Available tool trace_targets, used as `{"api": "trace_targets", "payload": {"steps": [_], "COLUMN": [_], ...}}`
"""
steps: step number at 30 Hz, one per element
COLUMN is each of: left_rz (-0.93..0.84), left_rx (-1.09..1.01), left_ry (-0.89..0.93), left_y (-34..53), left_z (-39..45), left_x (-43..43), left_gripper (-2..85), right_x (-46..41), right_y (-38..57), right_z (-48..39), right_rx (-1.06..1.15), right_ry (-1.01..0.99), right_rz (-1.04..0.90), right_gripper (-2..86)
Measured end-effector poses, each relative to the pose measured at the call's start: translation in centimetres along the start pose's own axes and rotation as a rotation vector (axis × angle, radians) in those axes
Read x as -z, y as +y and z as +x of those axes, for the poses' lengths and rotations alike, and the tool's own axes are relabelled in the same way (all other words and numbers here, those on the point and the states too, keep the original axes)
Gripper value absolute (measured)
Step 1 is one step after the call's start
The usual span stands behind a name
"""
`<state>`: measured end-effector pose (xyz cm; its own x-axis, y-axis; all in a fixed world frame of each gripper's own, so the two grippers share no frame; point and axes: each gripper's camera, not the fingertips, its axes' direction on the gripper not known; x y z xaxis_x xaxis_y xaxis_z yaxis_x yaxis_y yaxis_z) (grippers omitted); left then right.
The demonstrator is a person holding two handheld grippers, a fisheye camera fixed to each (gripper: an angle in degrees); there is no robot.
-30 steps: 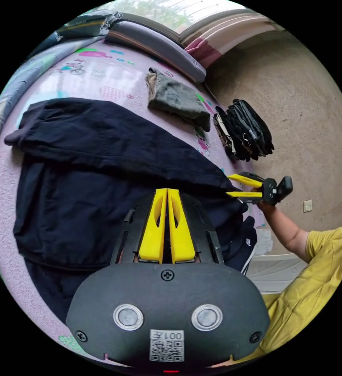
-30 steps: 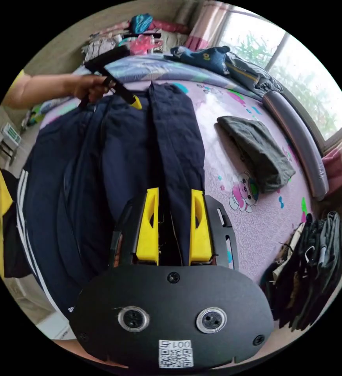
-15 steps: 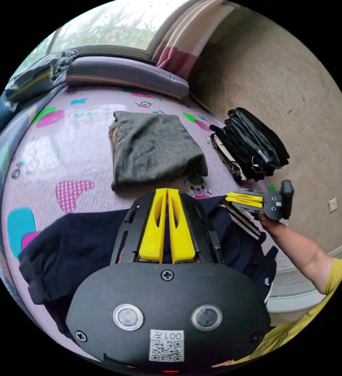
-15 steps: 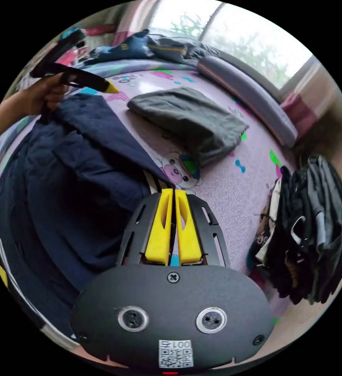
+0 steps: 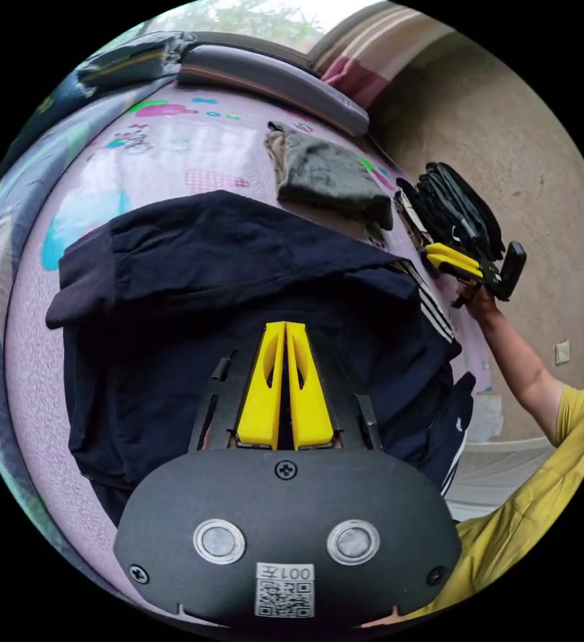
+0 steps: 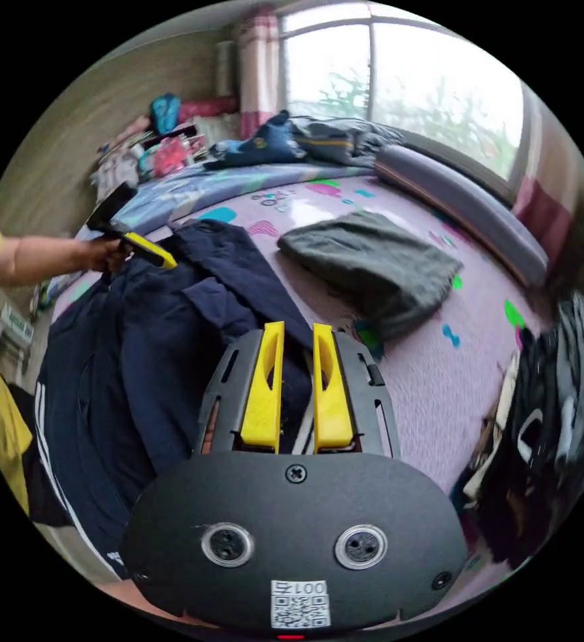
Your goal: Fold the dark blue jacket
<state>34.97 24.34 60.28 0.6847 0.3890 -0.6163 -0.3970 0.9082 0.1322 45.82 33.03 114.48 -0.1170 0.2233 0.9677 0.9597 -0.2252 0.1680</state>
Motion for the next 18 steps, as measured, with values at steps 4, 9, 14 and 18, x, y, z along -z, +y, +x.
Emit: {"api": "trace_targets", "payload": {"steps": [4,9,14,18], "left_rz": [0.081,0.097,0.025,0.010], "left_rx": [0.097,0.175,-0.131,-0.524], "left_ry": [0.027,0.007,-0.300,-0.613], "left_y": [0.7,1.1,2.8,5.3], "left_z": [0.3,1.7,6.8,12.4], "left_x": [-0.9,-2.6,-2.7,-4.2], "left_gripper": [-1.0,3.0,6.9,7.5], "right_x": [-3.9,-9.4,-13.3,-15.7], "right_y": [-5.5,-10.2,-11.7,-12.3], "right_z": [-5.7,-11.2,-13.7,-14.6], "right_rx": [0.254,0.483,0.620,0.665], "right_ry": [-0.065,-0.045,0.011,0.053], "right_rz": [-0.018,-0.094,-0.199,-0.272], "right_gripper": [7.4,9.4,9.5,7.3]}}
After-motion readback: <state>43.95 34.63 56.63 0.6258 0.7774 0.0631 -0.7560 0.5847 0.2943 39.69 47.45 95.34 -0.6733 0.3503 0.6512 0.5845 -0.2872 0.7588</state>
